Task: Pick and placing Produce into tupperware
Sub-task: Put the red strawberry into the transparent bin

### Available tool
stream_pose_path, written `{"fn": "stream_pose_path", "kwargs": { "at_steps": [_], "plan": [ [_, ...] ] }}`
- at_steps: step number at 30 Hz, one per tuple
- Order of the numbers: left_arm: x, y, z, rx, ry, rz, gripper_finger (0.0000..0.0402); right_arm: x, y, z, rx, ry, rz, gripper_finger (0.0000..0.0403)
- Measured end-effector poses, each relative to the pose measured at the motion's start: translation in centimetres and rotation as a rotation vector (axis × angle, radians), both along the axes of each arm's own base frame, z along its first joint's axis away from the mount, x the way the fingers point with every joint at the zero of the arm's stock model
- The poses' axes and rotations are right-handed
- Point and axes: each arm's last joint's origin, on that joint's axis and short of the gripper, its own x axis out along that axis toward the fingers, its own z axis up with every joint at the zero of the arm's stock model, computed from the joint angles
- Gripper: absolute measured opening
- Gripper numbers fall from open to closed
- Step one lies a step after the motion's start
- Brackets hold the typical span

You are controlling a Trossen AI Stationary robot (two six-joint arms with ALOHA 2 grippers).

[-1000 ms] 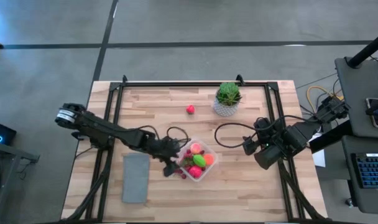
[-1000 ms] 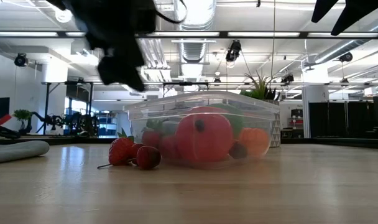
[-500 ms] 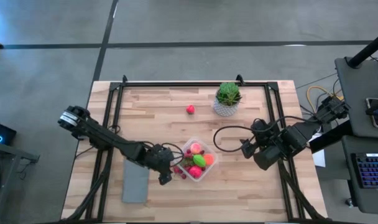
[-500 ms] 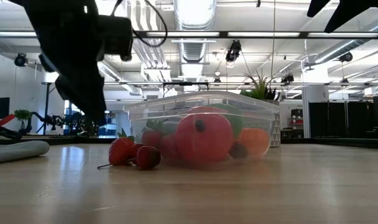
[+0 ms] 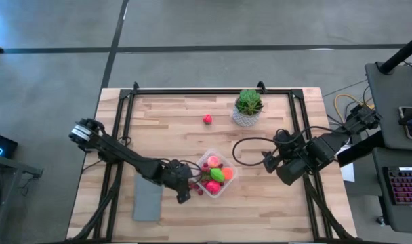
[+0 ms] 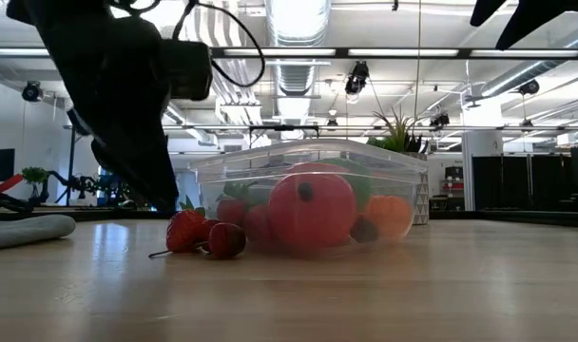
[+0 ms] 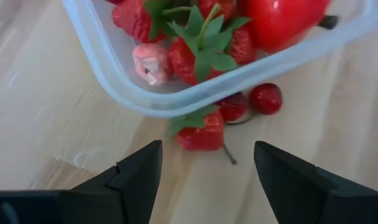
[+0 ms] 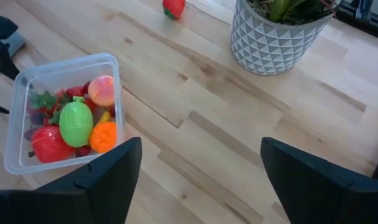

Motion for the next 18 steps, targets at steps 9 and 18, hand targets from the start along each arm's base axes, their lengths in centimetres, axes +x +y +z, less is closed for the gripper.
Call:
{"fn": "stream_pose_path", "kwargs": {
  "at_steps": [9, 18],
  "plan": [
    [1.0, -0.3, -1.4, 0.032, -0.023, 0.024, 0.024, 0.0, 0.0, 0.0, -0.006, 0.006, 0.008, 0.032],
    [1.3, -0.3, -2.5, 0.06, -0.005, 0.037, 0.024, 0.0, 0.0, -0.2, -0.01, 0.013, 0.008, 0.0319]
  ]
}}
